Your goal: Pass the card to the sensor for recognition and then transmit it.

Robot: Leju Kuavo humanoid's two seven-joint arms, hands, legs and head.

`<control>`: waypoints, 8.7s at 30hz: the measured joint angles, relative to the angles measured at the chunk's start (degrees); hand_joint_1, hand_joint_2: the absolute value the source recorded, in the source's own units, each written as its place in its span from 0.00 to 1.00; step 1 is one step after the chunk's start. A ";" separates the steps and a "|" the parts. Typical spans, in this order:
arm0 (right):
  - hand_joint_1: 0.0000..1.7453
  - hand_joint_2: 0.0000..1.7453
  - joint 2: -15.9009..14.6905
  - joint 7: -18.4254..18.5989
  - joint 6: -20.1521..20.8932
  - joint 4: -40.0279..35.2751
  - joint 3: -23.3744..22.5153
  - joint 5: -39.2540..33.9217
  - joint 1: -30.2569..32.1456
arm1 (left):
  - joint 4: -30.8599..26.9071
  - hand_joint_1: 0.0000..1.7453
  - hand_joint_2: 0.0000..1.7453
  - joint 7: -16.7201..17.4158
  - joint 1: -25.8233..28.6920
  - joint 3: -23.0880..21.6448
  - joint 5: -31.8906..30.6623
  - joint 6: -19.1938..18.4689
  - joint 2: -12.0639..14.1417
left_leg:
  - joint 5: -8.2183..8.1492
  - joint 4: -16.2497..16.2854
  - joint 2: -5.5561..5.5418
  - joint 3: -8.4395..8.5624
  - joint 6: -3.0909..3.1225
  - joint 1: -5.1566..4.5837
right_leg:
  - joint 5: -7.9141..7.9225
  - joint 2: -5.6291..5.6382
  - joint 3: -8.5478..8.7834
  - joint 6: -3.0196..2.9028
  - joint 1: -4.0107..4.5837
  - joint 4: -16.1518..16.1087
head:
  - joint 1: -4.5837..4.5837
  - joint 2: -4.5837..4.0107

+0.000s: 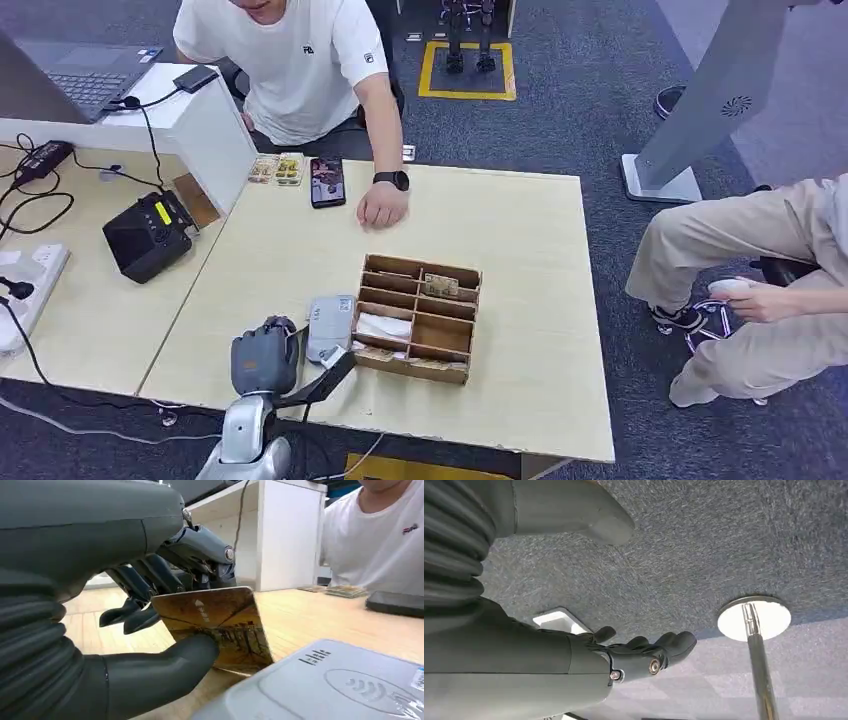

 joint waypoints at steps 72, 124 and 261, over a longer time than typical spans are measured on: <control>0.00 1.00 0.00 0.35 0.00 0.98 -0.07 2.23 -0.34 | 0.18 0.00 1.00 -19.37 -27.42 -7.19 51.01 -0.79 -4.07 | 0.06 0.04 -0.04 -0.04 -0.01 0.00 | 0.04 0.02 -0.05 -0.02 0.00 0.01 | 0.00 0.00; 0.00 1.00 0.00 -3.23 0.00 0.09 -0.09 -5.18 -0.33 | -48.00 0.00 1.00 -43.43 3.21 -34.95 54.06 -25.62 7.94 | -0.07 0.02 0.04 -0.07 0.08 -0.01 | -0.06 0.06 -0.10 0.08 -0.01 -0.01 | 0.02 0.00; 0.00 1.00 0.00 2.45 0.00 -0.04 -0.13 -0.90 -0.13 | -20.87 0.00 1.00 1.07 -6.96 -46.62 -0.64 -21.64 10.91 | -0.06 0.02 0.04 -0.06 0.08 -0.01 | -0.05 0.06 -0.08 0.08 0.00 -0.01 | 0.02 0.00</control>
